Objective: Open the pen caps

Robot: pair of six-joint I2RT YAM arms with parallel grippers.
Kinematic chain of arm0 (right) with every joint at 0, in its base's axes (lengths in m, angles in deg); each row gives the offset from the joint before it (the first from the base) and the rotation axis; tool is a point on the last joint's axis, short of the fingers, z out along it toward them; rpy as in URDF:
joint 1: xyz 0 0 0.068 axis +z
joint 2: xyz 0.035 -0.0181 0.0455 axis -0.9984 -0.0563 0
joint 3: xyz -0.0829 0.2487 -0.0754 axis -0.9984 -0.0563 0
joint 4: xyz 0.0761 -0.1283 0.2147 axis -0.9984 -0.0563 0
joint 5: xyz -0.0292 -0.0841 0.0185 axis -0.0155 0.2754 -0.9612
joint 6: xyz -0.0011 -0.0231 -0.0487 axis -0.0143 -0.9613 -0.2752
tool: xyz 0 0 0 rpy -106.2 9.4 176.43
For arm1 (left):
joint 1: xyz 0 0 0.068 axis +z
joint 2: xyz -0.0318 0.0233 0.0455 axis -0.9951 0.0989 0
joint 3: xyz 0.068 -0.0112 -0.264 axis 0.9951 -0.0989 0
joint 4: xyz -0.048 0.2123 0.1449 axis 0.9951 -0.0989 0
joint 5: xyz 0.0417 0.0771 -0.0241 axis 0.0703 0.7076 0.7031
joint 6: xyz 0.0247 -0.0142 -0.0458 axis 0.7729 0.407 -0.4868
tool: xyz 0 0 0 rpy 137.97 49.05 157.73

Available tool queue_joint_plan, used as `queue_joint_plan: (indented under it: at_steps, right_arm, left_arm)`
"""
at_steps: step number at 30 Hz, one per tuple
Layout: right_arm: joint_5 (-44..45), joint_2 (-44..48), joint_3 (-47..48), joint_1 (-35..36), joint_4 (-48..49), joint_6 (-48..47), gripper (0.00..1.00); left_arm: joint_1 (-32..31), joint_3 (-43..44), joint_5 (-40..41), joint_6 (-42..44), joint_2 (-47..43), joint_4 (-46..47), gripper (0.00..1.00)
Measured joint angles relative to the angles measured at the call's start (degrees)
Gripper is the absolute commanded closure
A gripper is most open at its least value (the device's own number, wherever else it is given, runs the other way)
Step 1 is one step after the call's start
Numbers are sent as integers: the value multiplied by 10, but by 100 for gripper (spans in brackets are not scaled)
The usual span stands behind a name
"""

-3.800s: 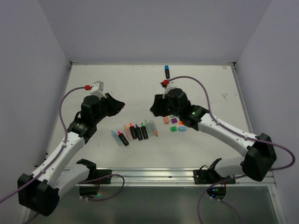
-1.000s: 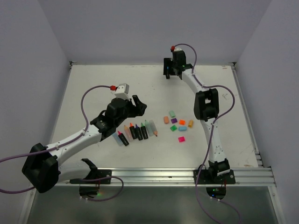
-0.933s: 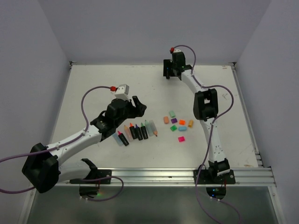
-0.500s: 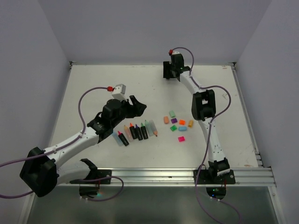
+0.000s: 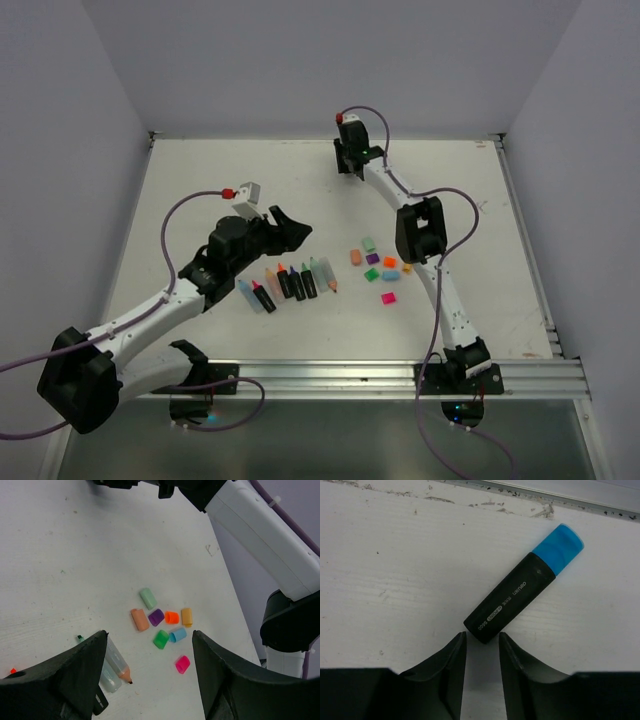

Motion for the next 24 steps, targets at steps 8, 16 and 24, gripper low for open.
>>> queue_joint_plan:
  at_steps: [8, 16, 24]
  right_arm:
    - [5, -3, 6, -5, -6, 13, 48]
    - [-22, 37, -85, -16, 62, 50, 32]
    - [-32, 18, -46, -14, 60, 130, 30]
  left_arm:
    - [10, -9, -12, -4, -23, -1, 28]
    - [11, -13, -17, -9, -32, 0, 28]
    - [11, -16, -24, -17, -30, 8, 29]
